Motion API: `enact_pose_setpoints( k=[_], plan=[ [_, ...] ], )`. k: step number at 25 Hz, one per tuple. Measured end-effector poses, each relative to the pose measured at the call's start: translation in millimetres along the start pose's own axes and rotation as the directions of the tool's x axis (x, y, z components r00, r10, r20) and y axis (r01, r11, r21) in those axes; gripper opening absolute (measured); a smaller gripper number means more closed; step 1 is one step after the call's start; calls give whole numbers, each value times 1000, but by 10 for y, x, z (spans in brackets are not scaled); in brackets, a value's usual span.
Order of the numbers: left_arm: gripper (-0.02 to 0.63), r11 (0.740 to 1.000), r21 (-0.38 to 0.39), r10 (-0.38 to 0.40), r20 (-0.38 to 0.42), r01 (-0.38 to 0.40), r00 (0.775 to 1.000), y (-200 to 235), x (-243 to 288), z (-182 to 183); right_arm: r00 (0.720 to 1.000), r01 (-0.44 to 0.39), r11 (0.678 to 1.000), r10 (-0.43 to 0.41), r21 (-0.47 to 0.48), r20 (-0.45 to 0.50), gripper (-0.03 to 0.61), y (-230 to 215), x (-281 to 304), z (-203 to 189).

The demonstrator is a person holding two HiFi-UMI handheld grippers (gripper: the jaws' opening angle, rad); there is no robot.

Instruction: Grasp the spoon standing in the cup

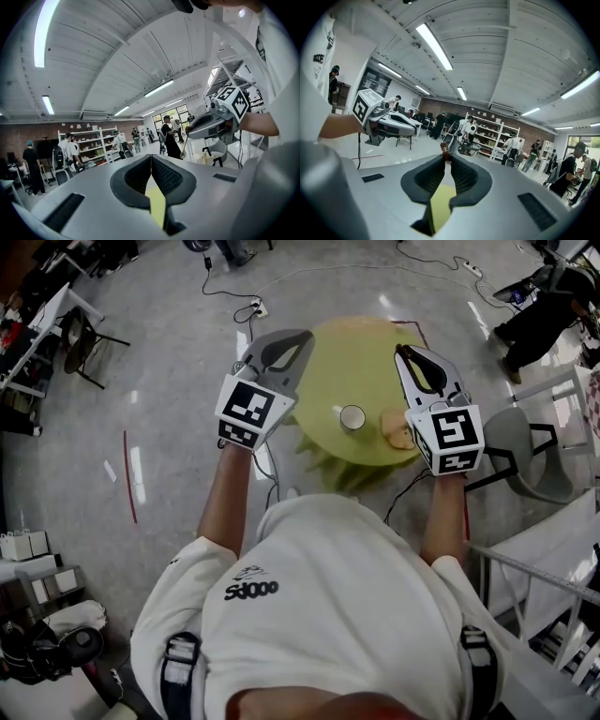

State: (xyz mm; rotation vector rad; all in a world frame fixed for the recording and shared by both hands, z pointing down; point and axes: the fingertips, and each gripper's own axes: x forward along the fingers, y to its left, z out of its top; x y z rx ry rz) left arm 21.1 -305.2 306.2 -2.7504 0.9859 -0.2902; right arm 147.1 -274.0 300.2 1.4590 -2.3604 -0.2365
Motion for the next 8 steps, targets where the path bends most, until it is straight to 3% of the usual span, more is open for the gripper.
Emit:
enact_pose_setpoints(
  k=[8],
  plan=[
    [28, 1000, -9, 2, -8, -2, 1000, 47, -24, -53, 1000, -20, 1000, 20, 12, -6, 61, 71, 69, -30]
  ],
)
